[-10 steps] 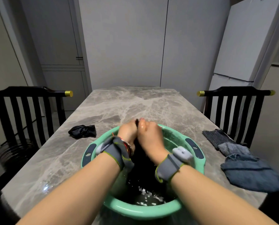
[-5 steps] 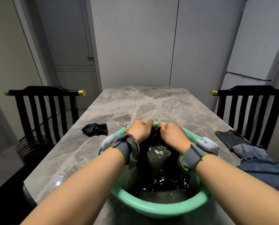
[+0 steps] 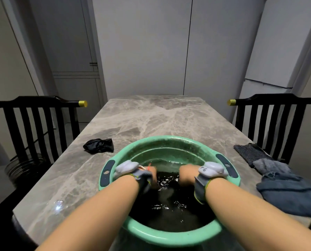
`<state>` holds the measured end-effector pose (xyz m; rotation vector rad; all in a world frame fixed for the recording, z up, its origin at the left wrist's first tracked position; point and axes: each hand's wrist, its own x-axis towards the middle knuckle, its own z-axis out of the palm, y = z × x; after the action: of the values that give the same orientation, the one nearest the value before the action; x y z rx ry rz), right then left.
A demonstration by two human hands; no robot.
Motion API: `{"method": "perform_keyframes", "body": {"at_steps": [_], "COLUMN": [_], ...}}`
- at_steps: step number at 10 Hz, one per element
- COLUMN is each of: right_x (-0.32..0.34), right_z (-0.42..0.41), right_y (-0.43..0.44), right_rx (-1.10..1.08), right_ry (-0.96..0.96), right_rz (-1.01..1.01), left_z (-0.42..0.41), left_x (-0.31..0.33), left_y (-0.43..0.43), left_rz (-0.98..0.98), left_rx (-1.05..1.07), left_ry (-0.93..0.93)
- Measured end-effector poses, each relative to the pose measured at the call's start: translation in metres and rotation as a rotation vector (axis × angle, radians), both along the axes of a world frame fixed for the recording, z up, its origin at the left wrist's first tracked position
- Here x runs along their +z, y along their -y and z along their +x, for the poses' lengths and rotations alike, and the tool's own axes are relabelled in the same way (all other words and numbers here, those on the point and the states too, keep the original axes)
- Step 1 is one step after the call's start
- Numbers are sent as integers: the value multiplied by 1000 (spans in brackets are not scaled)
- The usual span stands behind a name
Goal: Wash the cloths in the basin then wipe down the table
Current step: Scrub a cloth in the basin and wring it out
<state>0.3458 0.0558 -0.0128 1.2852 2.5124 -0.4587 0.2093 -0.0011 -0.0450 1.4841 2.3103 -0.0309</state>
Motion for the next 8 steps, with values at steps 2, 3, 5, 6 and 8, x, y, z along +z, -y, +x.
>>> {"method": "perform_keyframes", "body": {"at_steps": [2, 3, 5, 6, 8], "right_x": [64, 110, 175, 165, 73], "right_z": [-17, -26, -27, -14, 21], "right_y": [-4, 4, 15, -7, -33], "right_rx": [-299, -355, -231, -442, -216], "right_ry": [-950, -1418, -1799, -1835, -473], "right_rz": [-404, -764, -1102, -1013, 235], "left_z": [8, 13, 26, 9, -9], "left_x": [60, 70, 86, 96, 89], "left_y": [12, 7, -2, 2, 15], "left_rz": [309, 633, 782, 795, 441], "left_rx": [-177, -144, 295, 351, 120], "left_ry": [427, 828, 1217, 1159, 334]}}
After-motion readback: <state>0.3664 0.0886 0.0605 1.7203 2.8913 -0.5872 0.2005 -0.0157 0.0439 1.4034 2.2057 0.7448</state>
